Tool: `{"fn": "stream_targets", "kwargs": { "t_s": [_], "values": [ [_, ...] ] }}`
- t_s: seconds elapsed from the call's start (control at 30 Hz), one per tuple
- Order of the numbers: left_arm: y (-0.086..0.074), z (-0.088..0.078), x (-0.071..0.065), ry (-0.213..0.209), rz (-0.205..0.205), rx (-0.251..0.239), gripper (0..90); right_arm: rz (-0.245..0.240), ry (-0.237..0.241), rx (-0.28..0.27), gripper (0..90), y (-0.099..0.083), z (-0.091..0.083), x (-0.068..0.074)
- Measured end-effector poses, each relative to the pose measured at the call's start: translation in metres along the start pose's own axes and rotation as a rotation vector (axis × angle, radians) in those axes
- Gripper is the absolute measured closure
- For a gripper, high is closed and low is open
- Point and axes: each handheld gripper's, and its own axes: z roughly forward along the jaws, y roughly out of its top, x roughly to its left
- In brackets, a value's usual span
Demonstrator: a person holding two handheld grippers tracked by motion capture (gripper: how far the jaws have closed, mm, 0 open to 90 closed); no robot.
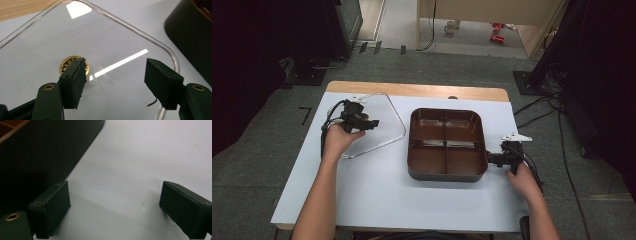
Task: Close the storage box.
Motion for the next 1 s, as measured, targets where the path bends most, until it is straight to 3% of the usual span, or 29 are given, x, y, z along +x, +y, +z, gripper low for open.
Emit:
{"fn": "stream_targets", "kwargs": {
  "t_s": [0.2,0.43,0.57,0.8,0.87,1.0],
  "values": [
    [0.001,0.005,0.013,0.026,-0.029,-0.027,35.8,0.0,0.0,0.0,9.1,0.0,0.0,0.0],
    [-0.003,0.018,0.024,0.061,-0.052,-0.008,36.2,0.0,0.0,0.0,9.1,0.0,0.0,0.0],
    [-0.008,0.03,0.027,0.059,-0.069,0.027,41.0,0.0,0.0,0.0,9.1,0.0,0.0,0.0],
    [-0.012,0.033,0.028,0.085,-0.078,-0.002,58.3,0.0,0.0,0.0,9.1,0.0,0.0,0.0],
    [-0.012,0.032,0.03,0.072,-0.091,-0.002,58.9,0.0,0.0,0.0,9.1,0.0,0.0,0.0],
    [-0.011,0.031,0.028,0.086,-0.088,0.005,59.2,0.0,0.0,0.0,9.1,0.0,0.0,0.0]
  ]
}}
